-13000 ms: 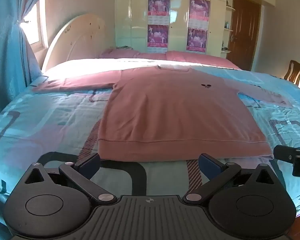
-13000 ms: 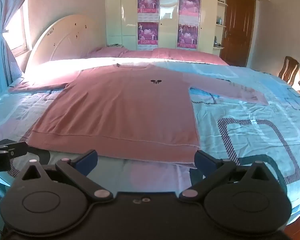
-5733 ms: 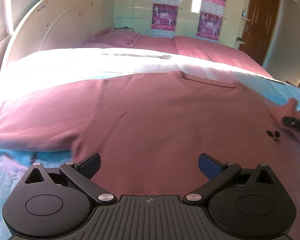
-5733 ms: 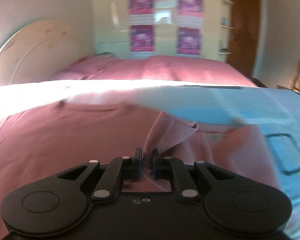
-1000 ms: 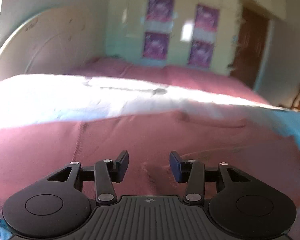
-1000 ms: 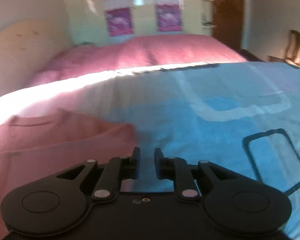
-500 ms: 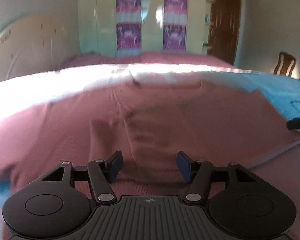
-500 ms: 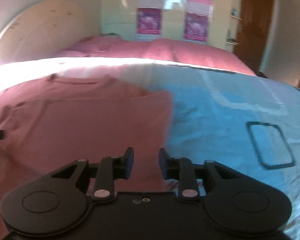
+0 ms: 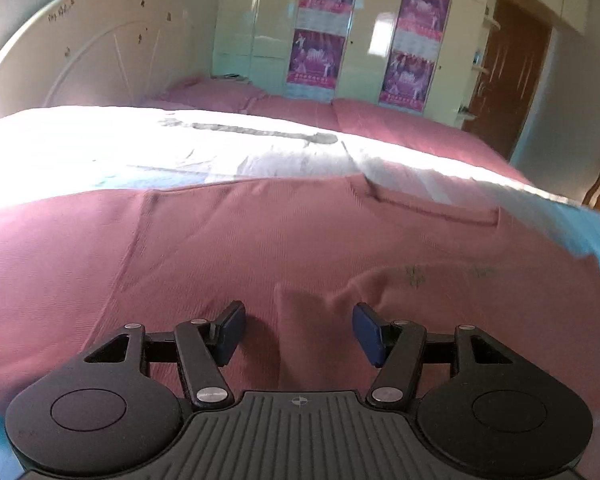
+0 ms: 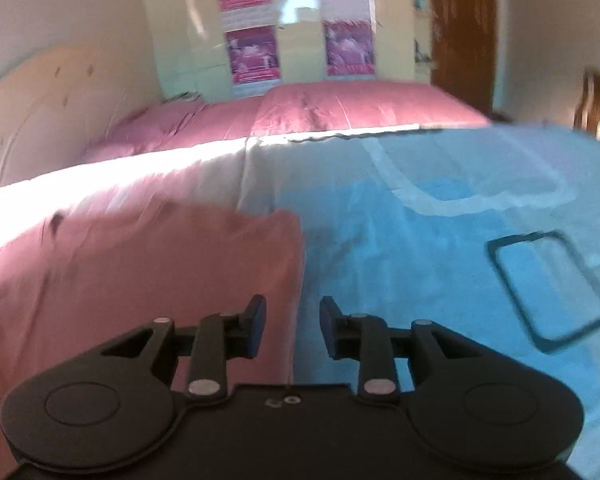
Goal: Fold small clothes
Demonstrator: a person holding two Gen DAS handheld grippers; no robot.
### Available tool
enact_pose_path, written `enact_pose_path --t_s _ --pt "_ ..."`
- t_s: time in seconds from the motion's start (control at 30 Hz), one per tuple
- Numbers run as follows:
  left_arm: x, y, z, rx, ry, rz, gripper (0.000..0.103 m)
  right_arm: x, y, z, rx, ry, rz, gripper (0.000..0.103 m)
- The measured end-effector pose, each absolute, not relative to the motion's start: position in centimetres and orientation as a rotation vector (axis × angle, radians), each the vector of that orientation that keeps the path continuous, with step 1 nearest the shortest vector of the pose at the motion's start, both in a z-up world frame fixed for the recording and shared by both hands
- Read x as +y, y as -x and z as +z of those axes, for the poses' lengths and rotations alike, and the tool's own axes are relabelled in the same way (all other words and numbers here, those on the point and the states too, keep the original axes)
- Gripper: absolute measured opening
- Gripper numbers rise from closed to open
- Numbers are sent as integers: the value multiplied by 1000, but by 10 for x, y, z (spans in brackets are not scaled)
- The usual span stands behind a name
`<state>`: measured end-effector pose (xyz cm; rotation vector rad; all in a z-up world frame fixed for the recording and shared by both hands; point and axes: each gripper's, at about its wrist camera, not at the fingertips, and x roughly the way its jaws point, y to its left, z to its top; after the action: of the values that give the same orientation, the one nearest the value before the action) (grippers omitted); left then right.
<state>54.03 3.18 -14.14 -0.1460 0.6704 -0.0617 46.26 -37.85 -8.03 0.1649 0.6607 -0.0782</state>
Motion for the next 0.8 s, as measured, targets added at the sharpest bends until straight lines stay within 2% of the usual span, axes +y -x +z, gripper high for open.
enact_pose_path --t_s 0.03,0.07,0.1,0.13,0.23,0.33,0.37,0.4,0.43,0.47,0.5,0.63,0.7,0.73,0.8 --pt "31 -544 -142 670 142 -72 51 -382 -473 -83 664 -192 -76 31" --pt "30 -546 -143 669 136 -88 31 -385 -483 -84 671 -213 -71 32" --pt "27 -545 -145 668 134 -113 5 -387 -492 -88 682 -226 -61 15" --pt "22 -550 -147 663 138 -141 5 -388 -498 -91 698 -230 -45 6" --pt "9 -548 -132 558 83 -147 5 -389 -497 -90 680 -199 -66 5" --pt "10 -566 -143 642 56 -121 5 -382 -499 -98 704 -155 -93 6" --pt "12 -568 -148 664 44 -131 8 -383 -500 -102 705 -164 -105 6" --pt "15 -565 -144 661 47 -131 15 -385 -501 -101 701 -174 -122 19" --pt "18 -561 -139 664 42 -108 23 -385 -499 -96 691 -178 -150 25" --pt "19 -554 -132 639 26 -57 44 -384 -492 -86 637 -161 -177 27" --pt "22 -541 -122 570 30 -29 61 -382 -487 -77 583 -136 -171 25" --pt "-5 -528 -111 516 -33 -122 61 -366 -505 -73 601 -61 -24 21" --pt "-20 -544 -127 621 -60 -177 61 -356 -521 -87 678 6 22 13" --pt "-22 -548 -136 664 -88 -155 61 -357 -527 -97 710 62 -31 5" --pt "-17 -545 -142 671 -64 -103 69 -368 -527 -100 712 7 -65 3"
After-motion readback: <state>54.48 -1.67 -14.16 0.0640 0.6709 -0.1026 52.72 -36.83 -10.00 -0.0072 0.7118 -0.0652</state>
